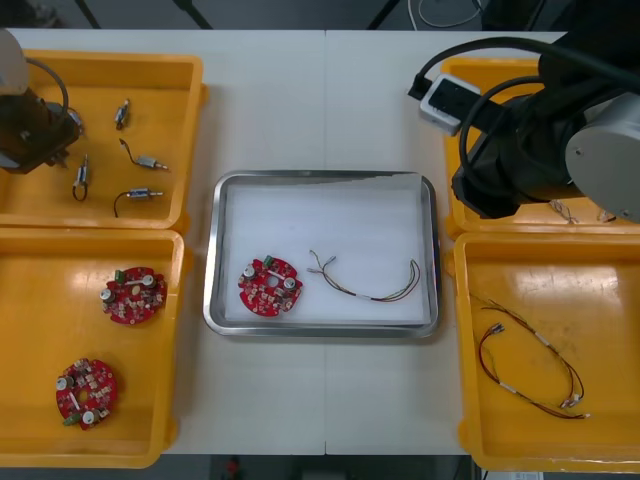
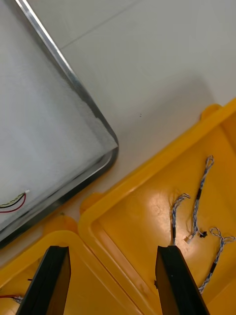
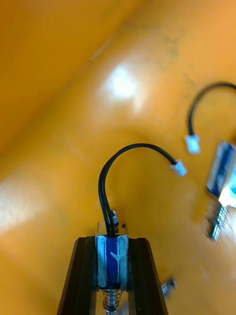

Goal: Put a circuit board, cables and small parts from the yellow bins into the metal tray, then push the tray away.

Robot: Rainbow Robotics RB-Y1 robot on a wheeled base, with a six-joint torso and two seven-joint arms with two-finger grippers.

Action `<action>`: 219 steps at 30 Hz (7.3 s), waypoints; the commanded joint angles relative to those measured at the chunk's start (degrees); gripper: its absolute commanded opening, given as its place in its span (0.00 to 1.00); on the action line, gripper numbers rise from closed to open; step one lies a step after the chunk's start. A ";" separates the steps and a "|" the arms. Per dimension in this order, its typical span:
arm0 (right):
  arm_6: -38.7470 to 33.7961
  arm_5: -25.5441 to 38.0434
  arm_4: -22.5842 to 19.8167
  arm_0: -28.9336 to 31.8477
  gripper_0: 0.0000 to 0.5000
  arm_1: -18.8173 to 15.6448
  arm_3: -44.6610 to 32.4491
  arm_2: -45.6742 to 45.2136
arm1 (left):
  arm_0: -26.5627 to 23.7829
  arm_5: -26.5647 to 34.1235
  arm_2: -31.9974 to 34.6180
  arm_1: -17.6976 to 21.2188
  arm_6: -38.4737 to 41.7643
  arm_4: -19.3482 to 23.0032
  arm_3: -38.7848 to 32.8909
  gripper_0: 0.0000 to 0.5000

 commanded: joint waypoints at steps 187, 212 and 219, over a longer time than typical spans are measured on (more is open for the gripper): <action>7.93 -1.89 9.45 -12.80 0.00 -6.32 51.07 -25.28 | 1.84 -25.76 1.28 -3.18 -29.90 3.39 -0.87 1.00; 7.93 0.18 -10.15 -9.20 0.00 -2.98 11.96 -6.47 | 4.65 -29.90 0.40 -3.27 -30.26 3.56 -0.87 0.88; 8.10 0.18 -9.18 -9.20 0.00 0.27 10.64 1.35 | 5.88 -30.77 0.31 -3.27 -30.61 3.48 -0.78 0.88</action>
